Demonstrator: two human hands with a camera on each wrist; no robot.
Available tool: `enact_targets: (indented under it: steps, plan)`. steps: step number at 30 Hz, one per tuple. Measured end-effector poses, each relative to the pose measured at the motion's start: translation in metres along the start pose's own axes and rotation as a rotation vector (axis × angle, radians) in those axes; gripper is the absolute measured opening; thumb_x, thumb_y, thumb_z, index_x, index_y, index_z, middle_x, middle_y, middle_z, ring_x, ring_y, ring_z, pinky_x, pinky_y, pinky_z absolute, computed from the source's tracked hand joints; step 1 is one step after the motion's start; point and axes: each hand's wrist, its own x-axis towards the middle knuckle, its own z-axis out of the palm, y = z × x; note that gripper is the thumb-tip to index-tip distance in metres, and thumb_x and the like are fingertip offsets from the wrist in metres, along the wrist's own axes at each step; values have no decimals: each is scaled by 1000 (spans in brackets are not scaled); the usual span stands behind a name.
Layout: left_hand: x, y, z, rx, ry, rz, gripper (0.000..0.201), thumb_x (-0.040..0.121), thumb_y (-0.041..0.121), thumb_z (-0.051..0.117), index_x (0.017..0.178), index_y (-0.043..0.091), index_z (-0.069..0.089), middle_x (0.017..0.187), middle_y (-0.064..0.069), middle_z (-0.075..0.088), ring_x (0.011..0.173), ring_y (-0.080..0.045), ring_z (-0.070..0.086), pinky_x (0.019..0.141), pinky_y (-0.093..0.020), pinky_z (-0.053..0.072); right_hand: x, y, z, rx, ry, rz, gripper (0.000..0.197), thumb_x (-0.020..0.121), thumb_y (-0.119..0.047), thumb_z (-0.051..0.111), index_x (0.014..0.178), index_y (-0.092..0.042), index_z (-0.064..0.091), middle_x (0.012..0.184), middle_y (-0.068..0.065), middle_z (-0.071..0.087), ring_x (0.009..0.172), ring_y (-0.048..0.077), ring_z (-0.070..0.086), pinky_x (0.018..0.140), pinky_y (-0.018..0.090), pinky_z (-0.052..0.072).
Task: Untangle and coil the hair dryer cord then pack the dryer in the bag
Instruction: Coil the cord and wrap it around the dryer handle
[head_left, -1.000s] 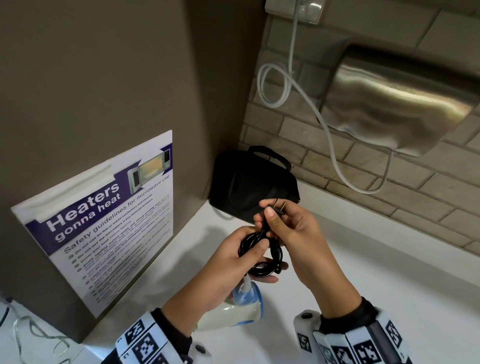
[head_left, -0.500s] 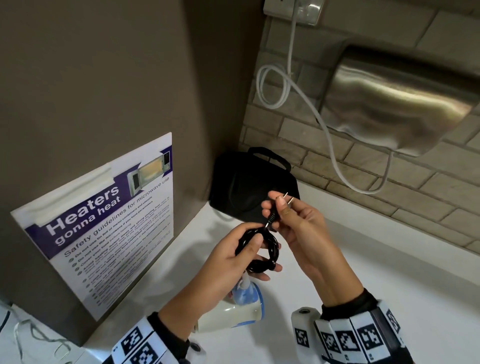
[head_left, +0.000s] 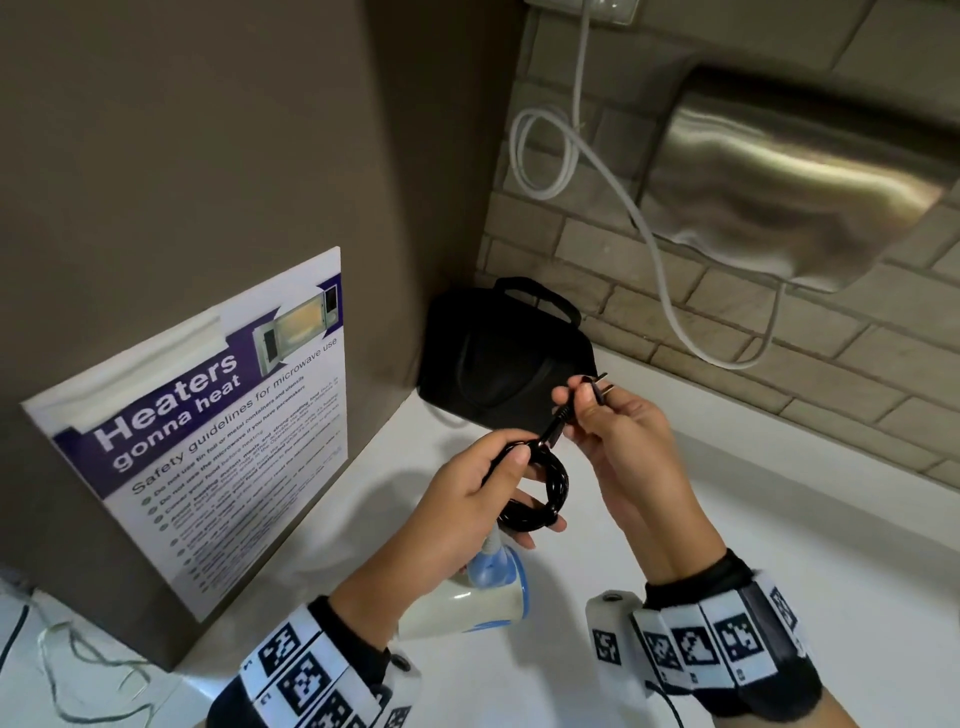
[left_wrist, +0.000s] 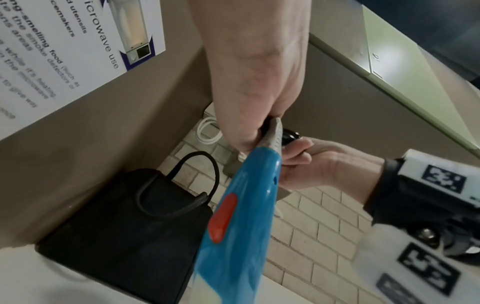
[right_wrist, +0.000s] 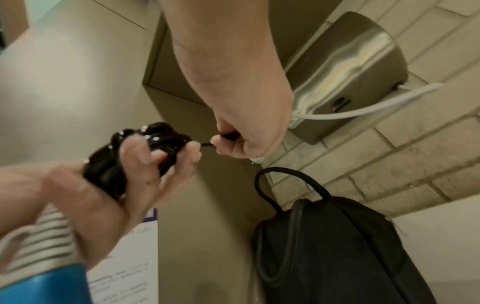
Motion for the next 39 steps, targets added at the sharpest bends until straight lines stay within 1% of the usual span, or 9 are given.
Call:
enact_targets:
  steps: [10, 16, 19, 22, 24, 26, 28, 32, 39]
  plan:
    - [4, -8, -10, -73, 46, -37, 23, 99, 27, 44, 112, 17, 60, 101, -14, 70, 78, -33, 74, 56, -28, 54, -3, -8, -38, -267, -259, 128, 10, 75, -17, 71, 83, -16, 65, 86, 7, 66, 76, 10, 65, 63, 18, 49]
    - [9, -6, -6, -28, 9, -41, 26, 98, 33, 43, 108, 16, 61, 99, -13, 72, 75, -35, 74, 59, -33, 58, -15, -20, -47, -1002, -384, -183, 16, 86, -26, 66, 101, -28, 74, 90, -7, 71, 83, 11, 63, 77, 27, 50]
    - [11, -5, -7, -15, 2, -28, 33, 96, 39, 42, 108, 15, 62, 97, -21, 70, 74, -38, 73, 56, -32, 57, -19, -19, -35, -1215, -448, -364, 18, 90, -33, 61, 103, -33, 73, 76, -3, 68, 69, 12, 55, 66, 36, 47]
    - [10, -5, -8, -12, 7, -3, 43, 90, 47, 41, 109, 14, 62, 92, -24, 70, 74, -39, 73, 61, -37, 59, -18, -19, -31, -1022, -486, -159, 17, 91, -32, 60, 100, -31, 74, 81, 7, 71, 73, 26, 59, 69, 36, 48]
    - [9, -8, -9, -5, 23, 9, 47, 87, 50, 39, 109, 15, 61, 87, -18, 73, 76, -35, 73, 67, -41, 60, -16, -17, -33, -834, -477, 32, 16, 89, -33, 62, 98, -29, 75, 98, 17, 71, 98, 36, 61, 89, 45, 49]
    - [5, -12, -12, 24, 54, 22, 47, 86, 50, 35, 111, 19, 60, 82, -5, 76, 78, -20, 74, 66, -28, 59, -16, -13, -36, -737, -456, 95, 16, 88, -31, 64, 96, -23, 76, 103, 18, 71, 108, 34, 60, 100, 47, 44]
    - [1, -18, -19, 46, 46, 36, 41, 89, 47, 34, 112, 25, 59, 88, 5, 76, 86, -9, 71, 70, -16, 53, -16, -9, -40, -679, -405, 100, 17, 89, -27, 63, 95, -18, 76, 99, 8, 75, 104, 22, 65, 96, 36, 48]
    - [-2, -40, -37, 130, -78, -58, 29, 91, 25, 61, 118, 17, 56, 111, 1, 72, 108, -13, 65, 91, -26, 51, -16, -5, -52, -557, -304, 105, 17, 90, -22, 61, 96, -14, 75, 84, -10, 74, 72, -11, 62, 64, 2, 42]
    - [1, -73, -36, 296, -128, -205, 44, 73, 31, 74, 114, 23, 59, 111, -3, 71, 102, -22, 69, 96, -47, 50, -19, 14, -70, -484, -136, 100, 14, 90, -23, 62, 87, -20, 75, 78, -12, 74, 68, -12, 60, 62, 5, 43]
